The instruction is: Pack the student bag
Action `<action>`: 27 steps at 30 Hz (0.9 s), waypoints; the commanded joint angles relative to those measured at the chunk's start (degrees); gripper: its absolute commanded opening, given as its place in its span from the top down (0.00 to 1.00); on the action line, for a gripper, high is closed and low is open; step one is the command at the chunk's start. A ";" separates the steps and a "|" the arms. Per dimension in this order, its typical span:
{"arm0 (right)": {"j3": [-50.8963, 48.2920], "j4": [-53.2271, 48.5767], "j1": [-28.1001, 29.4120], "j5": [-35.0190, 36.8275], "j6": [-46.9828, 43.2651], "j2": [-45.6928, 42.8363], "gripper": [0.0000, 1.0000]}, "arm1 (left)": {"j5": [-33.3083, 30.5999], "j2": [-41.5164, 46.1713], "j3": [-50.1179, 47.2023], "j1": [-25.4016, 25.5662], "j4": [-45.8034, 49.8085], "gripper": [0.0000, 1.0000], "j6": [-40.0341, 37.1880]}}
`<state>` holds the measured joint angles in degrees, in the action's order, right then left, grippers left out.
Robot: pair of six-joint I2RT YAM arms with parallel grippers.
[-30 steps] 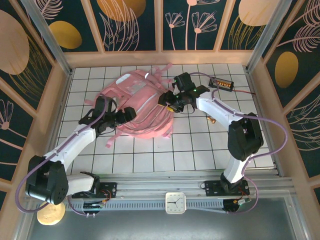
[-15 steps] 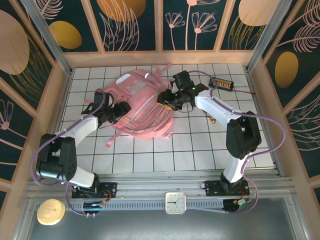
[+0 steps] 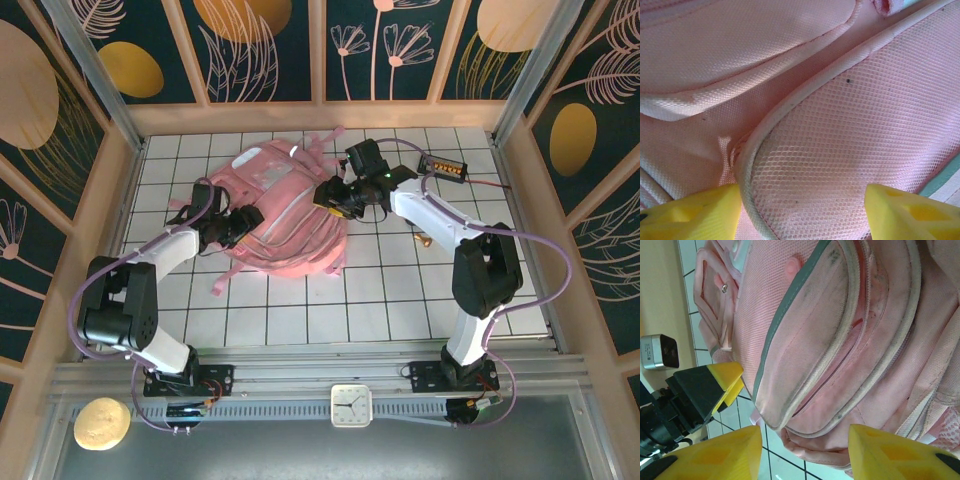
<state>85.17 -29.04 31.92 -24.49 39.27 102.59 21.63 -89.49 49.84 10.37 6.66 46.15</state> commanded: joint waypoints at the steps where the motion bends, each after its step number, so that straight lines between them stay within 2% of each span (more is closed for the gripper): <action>1: 2.41 -1.88 -0.28 0.15 -1.14 -0.05 0.50 | -0.90 -0.79 1.72 -0.45 0.76 0.33 -0.41; 9: 3.08 -2.07 -0.28 -0.36 -1.38 0.60 0.51 | -0.69 -1.47 1.41 -1.03 -0.90 0.31 0.64; 13: 3.10 -2.39 -0.28 0.07 -1.69 0.31 0.51 | 0.68 -4.20 4.19 -1.01 -2.26 0.37 1.14; 15: 2.88 -2.41 -0.24 0.56 -2.36 -0.41 0.51 | 1.42 -5.15 5.52 -0.97 -2.26 0.43 0.79; 17: 2.03 -1.64 -0.28 1.99 -3.65 -2.12 0.43 | 2.15 -5.59 5.55 -1.01 -2.33 0.50 0.84; 20: -0.72 1.47 -0.28 4.95 -5.31 -6.20 0.01 | 3.94 -5.69 5.55 -1.03 -3.72 0.67 1.79; 23: -2.09 4.07 -0.28 6.52 -6.32 -8.68 0.01 | 6.17 -5.43 4.10 -0.97 -6.29 0.85 4.31; 27: 1.31 1.78 0.69 6.17 -8.29 -6.41 0.01 | 9.26 -3.76 2.53 -0.99 -10.00 0.99 9.50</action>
<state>84.20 -27.79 31.99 -19.97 33.80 96.03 26.26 -94.50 53.28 9.26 2.90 51.62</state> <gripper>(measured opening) 0.992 0.053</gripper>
